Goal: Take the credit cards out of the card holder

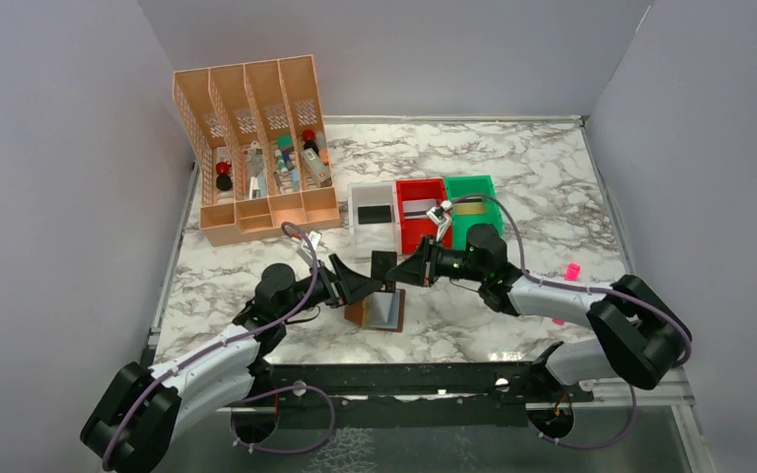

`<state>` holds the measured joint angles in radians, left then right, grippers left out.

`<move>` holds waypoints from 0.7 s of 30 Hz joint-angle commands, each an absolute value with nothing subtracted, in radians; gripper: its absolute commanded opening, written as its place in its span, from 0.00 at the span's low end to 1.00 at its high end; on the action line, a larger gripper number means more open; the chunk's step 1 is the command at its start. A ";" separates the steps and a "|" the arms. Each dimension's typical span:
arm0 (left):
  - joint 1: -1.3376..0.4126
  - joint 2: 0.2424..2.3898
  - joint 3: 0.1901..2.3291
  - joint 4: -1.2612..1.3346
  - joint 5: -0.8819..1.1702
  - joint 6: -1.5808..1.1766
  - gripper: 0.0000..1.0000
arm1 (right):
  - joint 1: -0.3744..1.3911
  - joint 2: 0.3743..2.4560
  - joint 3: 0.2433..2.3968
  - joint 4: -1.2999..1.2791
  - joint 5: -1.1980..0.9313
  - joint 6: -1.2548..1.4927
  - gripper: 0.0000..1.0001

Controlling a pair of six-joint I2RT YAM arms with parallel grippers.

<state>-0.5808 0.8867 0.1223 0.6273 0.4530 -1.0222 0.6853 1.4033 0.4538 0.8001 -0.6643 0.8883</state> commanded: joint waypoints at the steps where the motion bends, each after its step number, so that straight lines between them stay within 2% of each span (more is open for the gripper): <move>1: -0.578 0.842 0.211 0.442 0.361 -0.903 0.99 | 0.683 1.310 0.587 0.378 -0.449 0.632 0.01; 6: -0.579 0.772 0.302 0.155 0.217 -0.785 0.99 | 0.683 1.300 0.712 0.145 -0.274 0.461 0.01; 12: -0.578 0.717 0.399 -0.122 0.029 -0.683 0.99 | 0.684 1.377 0.876 0.013 -0.180 0.338 0.01; 21: -0.579 0.690 0.417 -0.283 -0.100 -0.680 0.99 | 0.764 1.534 1.155 -0.184 0.061 0.170 0.01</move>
